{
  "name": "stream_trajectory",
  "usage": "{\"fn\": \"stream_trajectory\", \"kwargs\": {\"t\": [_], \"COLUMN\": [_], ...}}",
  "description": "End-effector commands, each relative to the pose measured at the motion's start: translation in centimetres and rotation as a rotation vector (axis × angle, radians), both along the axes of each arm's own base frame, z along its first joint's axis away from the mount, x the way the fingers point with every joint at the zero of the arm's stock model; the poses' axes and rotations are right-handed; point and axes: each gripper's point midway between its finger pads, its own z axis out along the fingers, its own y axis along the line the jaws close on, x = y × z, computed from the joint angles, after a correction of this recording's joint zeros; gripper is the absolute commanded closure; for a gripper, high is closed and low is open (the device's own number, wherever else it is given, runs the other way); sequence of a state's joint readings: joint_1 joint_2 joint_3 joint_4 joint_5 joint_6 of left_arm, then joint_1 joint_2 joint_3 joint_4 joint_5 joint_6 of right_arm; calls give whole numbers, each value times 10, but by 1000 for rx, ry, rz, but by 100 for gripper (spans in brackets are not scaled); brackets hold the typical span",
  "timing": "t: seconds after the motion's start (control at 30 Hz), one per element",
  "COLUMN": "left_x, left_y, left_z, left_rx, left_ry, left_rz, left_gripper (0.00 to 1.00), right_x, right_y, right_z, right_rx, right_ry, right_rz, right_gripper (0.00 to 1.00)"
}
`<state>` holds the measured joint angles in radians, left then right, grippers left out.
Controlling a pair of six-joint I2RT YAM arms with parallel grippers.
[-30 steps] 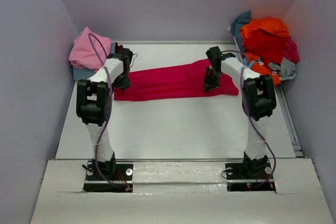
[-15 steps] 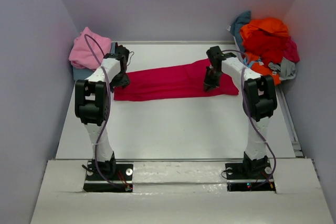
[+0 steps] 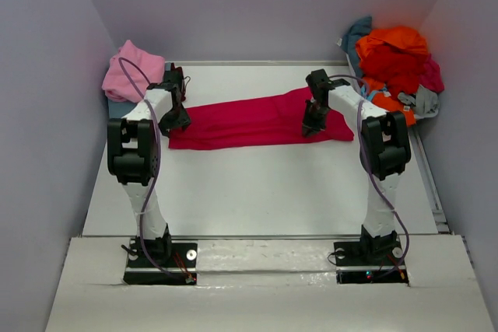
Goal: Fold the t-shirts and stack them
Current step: Fold the other side of the tshirt into a rectangle
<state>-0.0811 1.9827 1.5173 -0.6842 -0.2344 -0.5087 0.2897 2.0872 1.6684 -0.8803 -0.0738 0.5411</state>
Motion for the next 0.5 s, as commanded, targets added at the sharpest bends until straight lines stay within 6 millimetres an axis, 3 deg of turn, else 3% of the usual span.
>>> {"fn": "stream_trajectory", "kwargs": {"t": [0.0,0.23,0.47], "left_x": [3,3,4], "left_y": [-6,-6,2], "left_z": [9,10,17], "left_rx": [-49,-52,-30], "left_ry": [-45,-53,-73], "left_rz": [-20,-22,-1], "left_gripper": [35,47,52], "right_x": [8,7,6], "right_y": [1,1,0], "right_z": [22,19,17], "right_rx": [0,-1,-4], "right_ry": [-76,-71,-67], "right_rz": [10,9,8], "right_gripper": [78,78,78]}}
